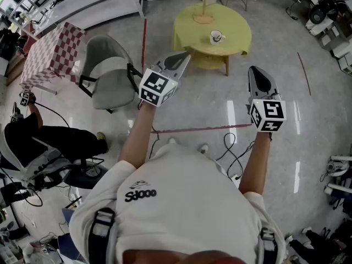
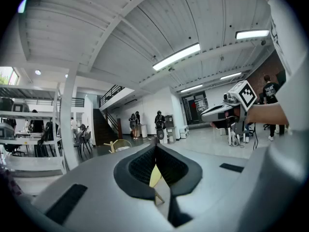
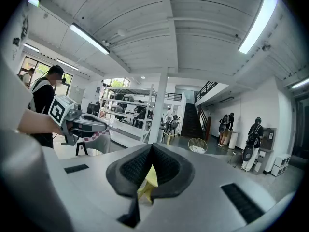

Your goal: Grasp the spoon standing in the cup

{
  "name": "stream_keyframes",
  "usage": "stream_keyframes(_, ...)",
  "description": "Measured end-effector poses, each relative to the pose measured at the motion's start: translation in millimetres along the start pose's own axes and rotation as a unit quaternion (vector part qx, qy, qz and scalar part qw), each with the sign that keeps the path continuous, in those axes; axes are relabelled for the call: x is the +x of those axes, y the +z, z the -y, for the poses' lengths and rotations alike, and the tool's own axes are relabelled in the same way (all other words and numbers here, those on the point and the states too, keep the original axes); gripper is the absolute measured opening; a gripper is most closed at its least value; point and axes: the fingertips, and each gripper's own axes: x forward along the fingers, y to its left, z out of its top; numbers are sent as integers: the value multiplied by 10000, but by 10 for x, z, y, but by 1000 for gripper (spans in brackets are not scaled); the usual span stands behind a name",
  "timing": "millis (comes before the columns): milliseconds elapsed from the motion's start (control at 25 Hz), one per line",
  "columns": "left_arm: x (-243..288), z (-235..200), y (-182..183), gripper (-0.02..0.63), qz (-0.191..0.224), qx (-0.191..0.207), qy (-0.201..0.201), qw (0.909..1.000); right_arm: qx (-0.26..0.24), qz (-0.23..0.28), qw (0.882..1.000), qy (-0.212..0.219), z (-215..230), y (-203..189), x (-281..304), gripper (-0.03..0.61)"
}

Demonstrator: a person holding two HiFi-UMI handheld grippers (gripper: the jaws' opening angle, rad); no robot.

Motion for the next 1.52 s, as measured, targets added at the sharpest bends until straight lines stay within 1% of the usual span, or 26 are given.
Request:
stream_keyframes(200, 70, 35, 27, 28, 22, 2, -41, 10000, 77, 110, 9999, 39, 35, -12, -12, 21)
stream_keyframes(280, 111, 61, 43, 28, 15, 10, -57, 10000, 125, 172, 9998, -14, 90, -21, -38, 21)
stream_keyframes(400, 197, 111, 63, 28, 23, 2, -42, 10000, 18, 92, 9998, -163, 214, -89, -59, 21)
stream_keyframes(480, 272, 158, 54, 28, 11, -4, -15, 10000, 10, 36, 9999, -132, 289, -151, -60, 21)
stream_keyframes(680, 490, 315, -23, 28, -132, 52, 34, 9999, -48, 48, 9998, 196, 496, -249, -61, 21)
stream_keyframes(880, 728, 382, -31, 28, -264, 90, 241, 9993, -92, 105, 9981, 598, 697, -343, -1, 21)
stream_keyframes(1080, 1029, 446, -51, 28, -342, 95, 188, 9992, -32, 106, 9972, 733, 915, -456, 109, 21)
stream_keyframes(1200, 1232, 282, -90, 28, -318, 20, 179, 9993, -17, 100, 9974, 714, 1018, -479, 335, 21)
stream_keyframes(1320, 1463, 42, -185, 28, -375, 56, 155, 9992, 62, 114, 9981, 595, 1147, -503, 662, 21)
stream_keyframes(1440, 1736, -312, -229, 28, -353, 114, 128, 9992, -40, 77, 9987, 494, 1292, -471, 1084, 21)
stream_keyframes(1520, 1935, -596, -219, 28, -297, 90, 112, 9995, 15, 68, 9988, 484, 1392, -424, 1373, 21)
